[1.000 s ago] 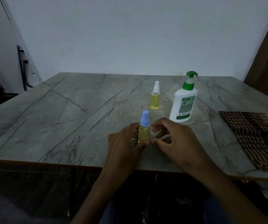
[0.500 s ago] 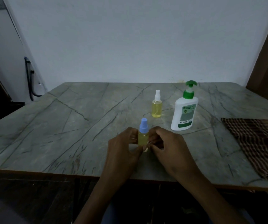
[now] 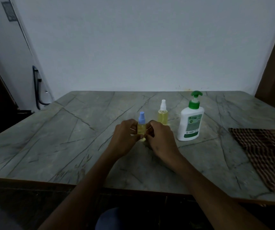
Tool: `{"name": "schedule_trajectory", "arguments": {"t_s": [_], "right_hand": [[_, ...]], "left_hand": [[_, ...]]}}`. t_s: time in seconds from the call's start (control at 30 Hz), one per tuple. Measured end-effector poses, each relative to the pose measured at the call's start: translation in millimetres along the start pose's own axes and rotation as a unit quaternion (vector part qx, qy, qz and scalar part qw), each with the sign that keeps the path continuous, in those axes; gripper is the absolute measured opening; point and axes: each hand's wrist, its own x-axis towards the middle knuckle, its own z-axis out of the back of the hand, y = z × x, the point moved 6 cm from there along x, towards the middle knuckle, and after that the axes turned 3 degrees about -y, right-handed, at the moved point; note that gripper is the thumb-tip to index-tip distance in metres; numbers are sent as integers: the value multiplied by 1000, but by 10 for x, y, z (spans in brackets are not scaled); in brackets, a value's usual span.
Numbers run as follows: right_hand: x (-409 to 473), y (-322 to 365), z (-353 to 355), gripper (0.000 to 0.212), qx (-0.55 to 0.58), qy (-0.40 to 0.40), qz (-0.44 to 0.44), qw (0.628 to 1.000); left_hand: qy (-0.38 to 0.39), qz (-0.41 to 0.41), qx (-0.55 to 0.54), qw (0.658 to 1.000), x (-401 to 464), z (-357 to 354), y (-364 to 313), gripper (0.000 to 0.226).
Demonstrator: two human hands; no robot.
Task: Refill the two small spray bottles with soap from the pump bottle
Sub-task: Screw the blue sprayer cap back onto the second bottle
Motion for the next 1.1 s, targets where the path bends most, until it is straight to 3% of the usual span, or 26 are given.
{"name": "schedule_trajectory", "arguments": {"t_s": [0.6,0.73,0.87,1.1], "right_hand": [[5,-85,-71,16,3,-4,-10,1000],[-2,-138,50,27,11,-51,-29,998],[24,-194,254,33,-54,-130,-49,989],[127,-271,173,59,-142,-107,-87,980]], "left_hand": [[-4,14,-22,1000,25,-51,73,30],[11,21,-28,999,-4,-61,77,35],[22,19,-35,999,0,-61,59,46],[-1,37,-30,999,79,-108,-7,53]]}}
